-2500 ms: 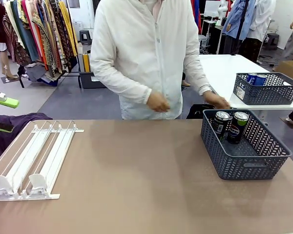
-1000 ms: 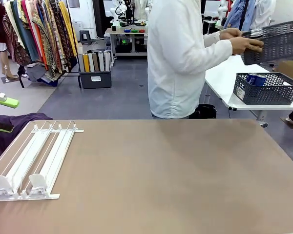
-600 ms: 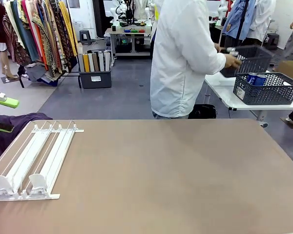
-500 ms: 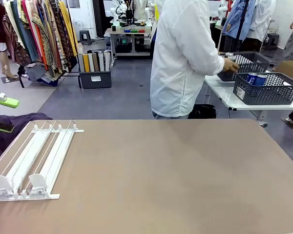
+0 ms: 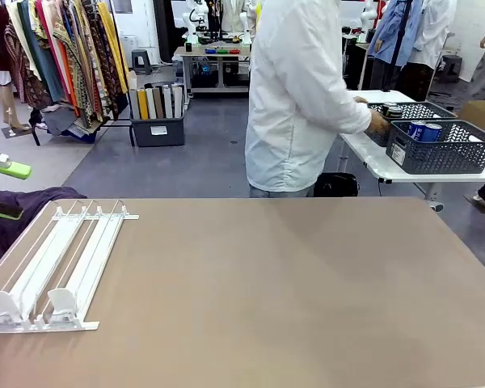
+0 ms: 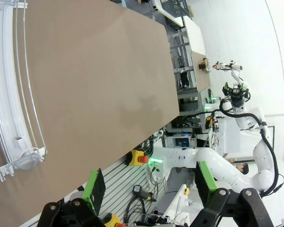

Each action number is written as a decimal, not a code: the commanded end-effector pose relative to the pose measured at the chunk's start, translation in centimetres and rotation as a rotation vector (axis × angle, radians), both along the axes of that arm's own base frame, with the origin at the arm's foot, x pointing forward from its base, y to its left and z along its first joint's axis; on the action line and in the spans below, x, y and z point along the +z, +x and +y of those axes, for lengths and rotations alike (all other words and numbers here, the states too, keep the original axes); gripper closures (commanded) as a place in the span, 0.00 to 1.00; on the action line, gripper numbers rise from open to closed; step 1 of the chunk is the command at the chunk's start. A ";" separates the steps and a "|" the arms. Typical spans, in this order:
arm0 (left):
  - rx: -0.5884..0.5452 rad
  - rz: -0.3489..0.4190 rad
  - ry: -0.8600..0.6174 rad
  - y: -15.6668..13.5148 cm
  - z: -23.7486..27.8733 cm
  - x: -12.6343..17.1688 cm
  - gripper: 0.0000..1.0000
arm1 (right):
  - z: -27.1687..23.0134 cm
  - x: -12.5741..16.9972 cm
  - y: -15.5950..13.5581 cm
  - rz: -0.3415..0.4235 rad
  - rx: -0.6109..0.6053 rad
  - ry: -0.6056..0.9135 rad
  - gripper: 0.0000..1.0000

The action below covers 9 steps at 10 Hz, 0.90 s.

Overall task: Retrieve and store the cans from the dispenser.
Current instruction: Pick up one can from the Automatic Can Dispenser and place it in the middle of the table.

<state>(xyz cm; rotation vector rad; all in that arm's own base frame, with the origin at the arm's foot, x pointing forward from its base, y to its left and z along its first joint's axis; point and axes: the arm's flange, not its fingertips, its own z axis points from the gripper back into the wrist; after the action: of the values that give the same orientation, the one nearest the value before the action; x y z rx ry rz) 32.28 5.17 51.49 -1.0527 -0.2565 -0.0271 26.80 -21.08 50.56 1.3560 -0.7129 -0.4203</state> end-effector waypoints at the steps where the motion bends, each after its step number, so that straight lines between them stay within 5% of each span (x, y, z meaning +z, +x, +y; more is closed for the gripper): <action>1: -0.002 -0.008 -0.016 0.1 0.0 0.1 0.00 | 0.1 0.4 0.3 -0.031 -0.007 0.012 0.00; 9: -0.002 -0.008 -0.016 0.1 0.0 0.1 0.00 | 0.1 0.4 0.3 -0.031 -0.007 0.012 0.00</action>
<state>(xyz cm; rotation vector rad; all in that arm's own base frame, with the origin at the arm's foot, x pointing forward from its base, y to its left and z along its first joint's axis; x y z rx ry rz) 32.27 5.18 51.49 -1.0527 -0.2565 -0.0269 26.80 -21.08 50.56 1.3560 -0.7129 -0.4203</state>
